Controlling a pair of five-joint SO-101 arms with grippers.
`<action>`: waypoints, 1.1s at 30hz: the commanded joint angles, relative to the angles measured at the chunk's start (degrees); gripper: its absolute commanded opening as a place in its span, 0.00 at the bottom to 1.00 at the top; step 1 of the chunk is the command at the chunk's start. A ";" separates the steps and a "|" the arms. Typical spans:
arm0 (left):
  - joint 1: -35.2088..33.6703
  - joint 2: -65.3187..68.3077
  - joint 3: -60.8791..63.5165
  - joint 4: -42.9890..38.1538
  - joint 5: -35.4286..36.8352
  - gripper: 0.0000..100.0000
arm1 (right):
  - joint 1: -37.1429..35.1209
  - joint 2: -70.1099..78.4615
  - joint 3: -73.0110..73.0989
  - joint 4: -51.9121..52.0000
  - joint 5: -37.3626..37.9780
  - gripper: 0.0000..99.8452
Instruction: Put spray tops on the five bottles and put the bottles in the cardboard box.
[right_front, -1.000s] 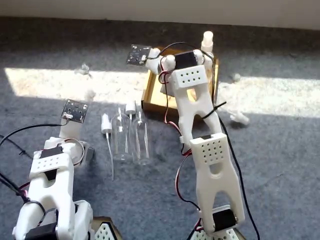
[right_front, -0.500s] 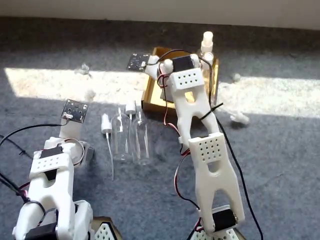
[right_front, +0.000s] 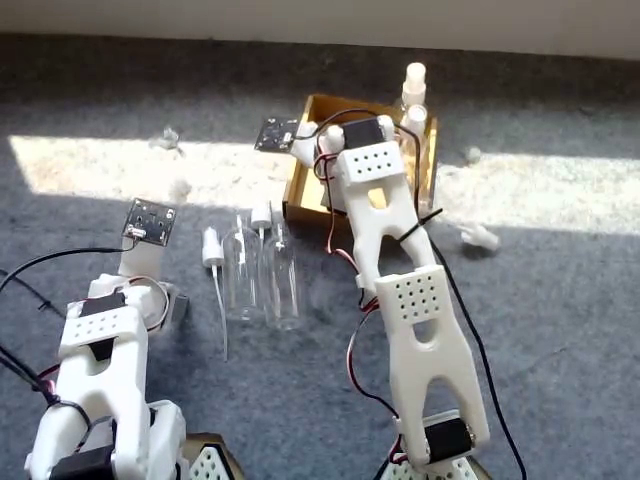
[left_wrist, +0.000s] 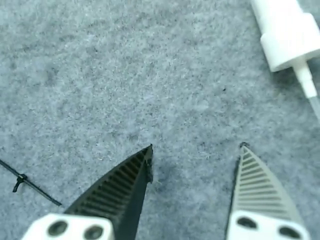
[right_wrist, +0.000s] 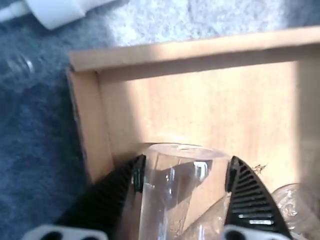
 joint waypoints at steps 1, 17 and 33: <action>0.92 -0.31 0.04 -0.18 -0.53 0.25 | 0.48 -0.48 -2.77 -0.04 -0.35 0.09; 0.92 -0.31 0.04 -0.18 -0.53 0.25 | 0.22 -4.70 -9.80 1.01 -0.44 0.07; 0.92 -0.31 0.04 -0.26 -0.53 0.25 | 0.48 -18.68 -9.80 8.48 -7.91 0.03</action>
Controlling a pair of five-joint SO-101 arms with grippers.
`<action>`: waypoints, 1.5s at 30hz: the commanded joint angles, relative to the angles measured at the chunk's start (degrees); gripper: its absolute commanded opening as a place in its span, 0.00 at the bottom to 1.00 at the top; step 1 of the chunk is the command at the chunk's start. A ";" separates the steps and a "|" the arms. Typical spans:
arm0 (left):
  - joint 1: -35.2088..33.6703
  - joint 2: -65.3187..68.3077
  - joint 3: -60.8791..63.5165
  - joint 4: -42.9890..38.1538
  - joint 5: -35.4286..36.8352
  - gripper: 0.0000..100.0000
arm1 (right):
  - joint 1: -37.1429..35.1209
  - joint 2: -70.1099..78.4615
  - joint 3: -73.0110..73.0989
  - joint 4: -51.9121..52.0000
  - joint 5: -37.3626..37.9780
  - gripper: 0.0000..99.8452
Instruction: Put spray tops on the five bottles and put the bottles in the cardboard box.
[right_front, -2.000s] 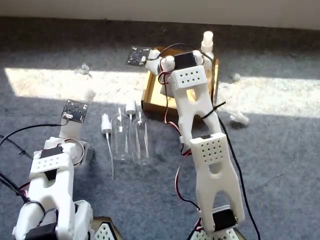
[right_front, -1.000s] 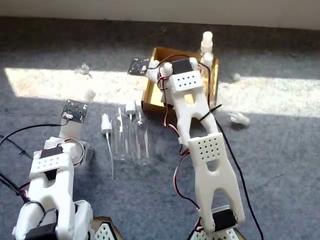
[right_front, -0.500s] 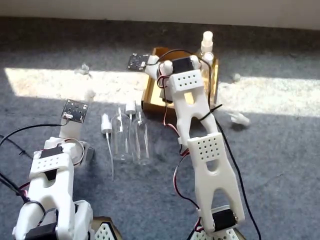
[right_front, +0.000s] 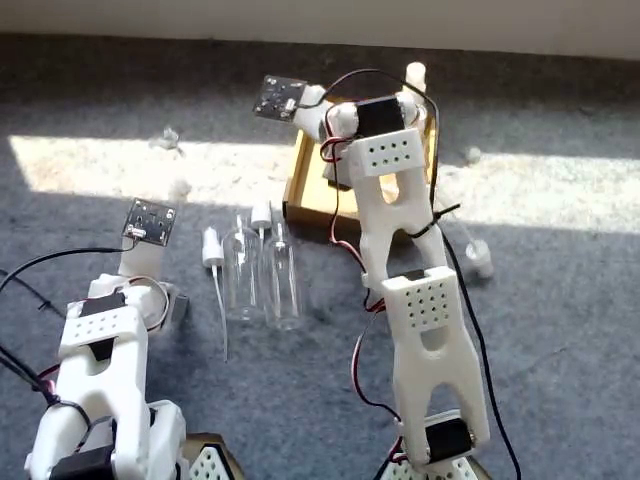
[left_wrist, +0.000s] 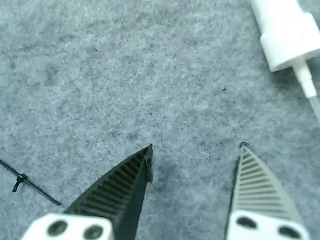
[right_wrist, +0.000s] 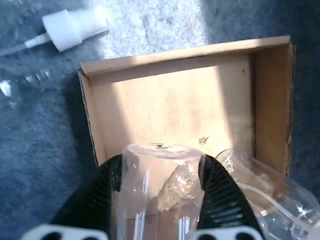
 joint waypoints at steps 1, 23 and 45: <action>0.92 -0.22 0.04 -0.26 -0.53 0.25 | 0.66 -8.22 -2.51 1.27 -5.19 0.03; 0.92 -0.22 1.27 -3.25 -0.53 0.25 | 41.10 -32.48 42.24 1.27 -20.22 0.02; 0.92 -0.22 1.36 -3.25 -0.53 0.25 | 54.64 -34.24 85.76 -26.95 -28.66 0.02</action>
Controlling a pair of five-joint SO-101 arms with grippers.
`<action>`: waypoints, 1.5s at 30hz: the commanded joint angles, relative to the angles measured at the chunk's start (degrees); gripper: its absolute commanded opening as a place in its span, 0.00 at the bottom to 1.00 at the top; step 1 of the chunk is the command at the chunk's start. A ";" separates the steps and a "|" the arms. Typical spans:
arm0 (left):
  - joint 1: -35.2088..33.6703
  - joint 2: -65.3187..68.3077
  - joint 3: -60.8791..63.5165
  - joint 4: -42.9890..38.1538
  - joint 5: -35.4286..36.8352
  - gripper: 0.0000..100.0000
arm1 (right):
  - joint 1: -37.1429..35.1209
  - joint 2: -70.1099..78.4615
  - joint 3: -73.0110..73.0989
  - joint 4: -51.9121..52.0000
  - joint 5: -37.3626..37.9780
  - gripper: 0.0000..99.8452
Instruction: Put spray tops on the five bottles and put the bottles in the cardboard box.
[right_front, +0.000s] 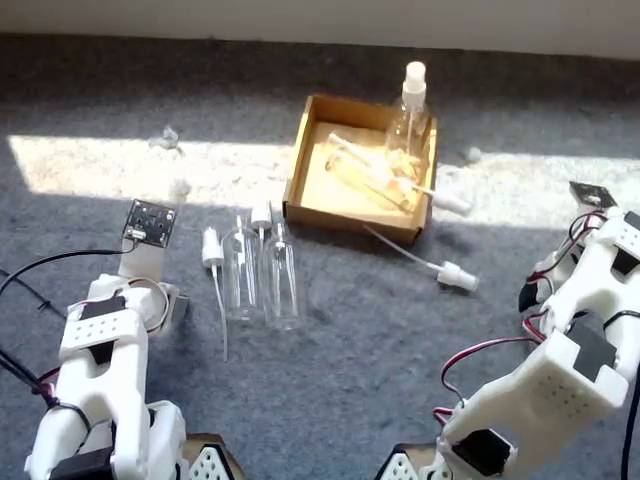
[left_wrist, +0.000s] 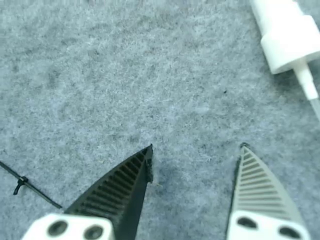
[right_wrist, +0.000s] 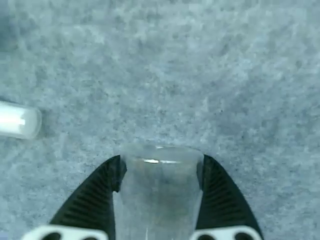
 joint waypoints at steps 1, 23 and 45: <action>0.92 -0.22 0.13 -0.88 -0.26 0.25 | 0.04 -1.63 -0.13 -1.10 -2.02 0.03; 1.01 -0.22 0.13 -0.88 -0.26 0.25 | 4.35 -1.71 -8.48 2.68 -40.62 0.19; 1.01 -0.22 0.13 -0.88 -0.26 0.25 | -9.89 -2.15 -29.58 19.12 -22.15 0.39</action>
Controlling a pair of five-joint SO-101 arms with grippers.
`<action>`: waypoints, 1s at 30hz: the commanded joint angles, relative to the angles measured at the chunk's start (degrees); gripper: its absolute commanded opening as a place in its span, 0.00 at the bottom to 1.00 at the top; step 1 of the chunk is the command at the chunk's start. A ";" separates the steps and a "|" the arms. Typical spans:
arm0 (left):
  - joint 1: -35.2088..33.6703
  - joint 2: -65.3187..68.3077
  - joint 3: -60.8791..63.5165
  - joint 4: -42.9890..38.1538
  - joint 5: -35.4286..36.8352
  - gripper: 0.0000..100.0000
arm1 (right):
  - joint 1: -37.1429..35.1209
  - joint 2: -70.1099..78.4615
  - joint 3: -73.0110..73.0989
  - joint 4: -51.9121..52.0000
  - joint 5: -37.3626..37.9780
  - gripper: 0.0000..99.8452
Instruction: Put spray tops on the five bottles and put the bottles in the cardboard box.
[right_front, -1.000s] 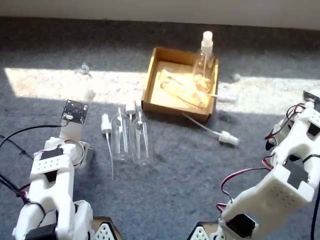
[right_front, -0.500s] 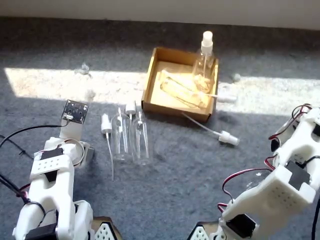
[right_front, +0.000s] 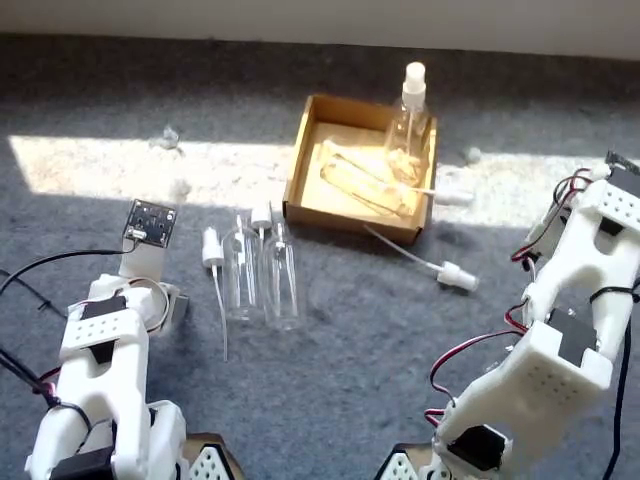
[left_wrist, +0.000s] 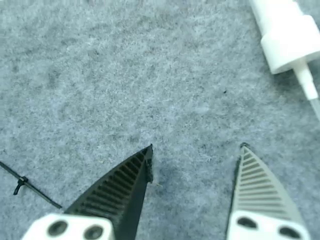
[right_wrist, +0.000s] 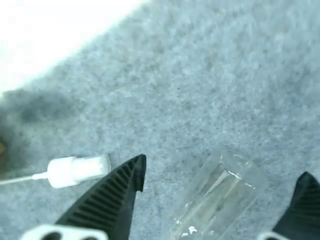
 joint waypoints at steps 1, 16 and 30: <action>1.01 -0.22 0.13 -0.88 -0.26 0.25 | -2.51 -2.33 -12.97 7.43 8.09 0.39; 23.87 27.03 -65.80 29.89 13.89 0.25 | -7.34 -1.89 -14.90 -13.32 2.29 0.33; 11.03 57.19 -100.00 60.66 13.54 0.25 | -26.33 -2.68 -14.55 -10.07 23.82 0.30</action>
